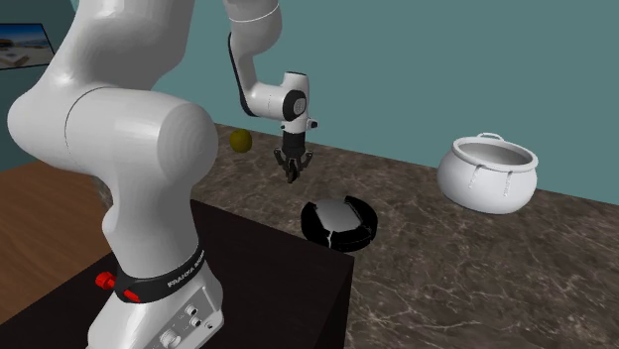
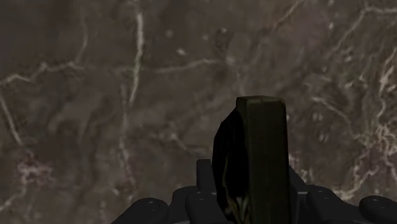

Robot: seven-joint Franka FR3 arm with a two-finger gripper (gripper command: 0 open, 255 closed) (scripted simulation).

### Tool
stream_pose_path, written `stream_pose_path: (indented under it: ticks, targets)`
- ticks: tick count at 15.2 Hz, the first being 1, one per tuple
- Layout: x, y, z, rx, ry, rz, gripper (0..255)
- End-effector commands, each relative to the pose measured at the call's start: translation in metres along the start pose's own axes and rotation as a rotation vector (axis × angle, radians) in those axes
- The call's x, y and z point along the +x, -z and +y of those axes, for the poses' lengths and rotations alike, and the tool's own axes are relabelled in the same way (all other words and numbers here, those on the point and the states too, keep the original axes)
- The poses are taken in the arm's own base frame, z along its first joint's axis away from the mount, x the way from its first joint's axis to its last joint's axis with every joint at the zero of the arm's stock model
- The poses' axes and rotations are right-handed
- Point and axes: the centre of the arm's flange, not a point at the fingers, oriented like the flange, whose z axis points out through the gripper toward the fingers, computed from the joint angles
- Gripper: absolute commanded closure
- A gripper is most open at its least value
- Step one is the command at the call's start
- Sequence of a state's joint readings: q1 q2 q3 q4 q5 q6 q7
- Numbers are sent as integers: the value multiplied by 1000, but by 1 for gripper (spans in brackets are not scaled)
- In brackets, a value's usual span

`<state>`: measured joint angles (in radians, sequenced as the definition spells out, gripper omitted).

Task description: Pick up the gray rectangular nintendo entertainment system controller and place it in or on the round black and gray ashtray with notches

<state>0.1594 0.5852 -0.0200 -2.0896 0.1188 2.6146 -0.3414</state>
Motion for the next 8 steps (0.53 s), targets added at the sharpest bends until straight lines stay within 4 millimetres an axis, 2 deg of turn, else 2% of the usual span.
stream_pose_path:
  ticks: [1, 8]
  targets:
    - [0, 10, -1, 0, 0, 0, 255]
    - [-2, 47, -3, 0, 0, 0, 255]
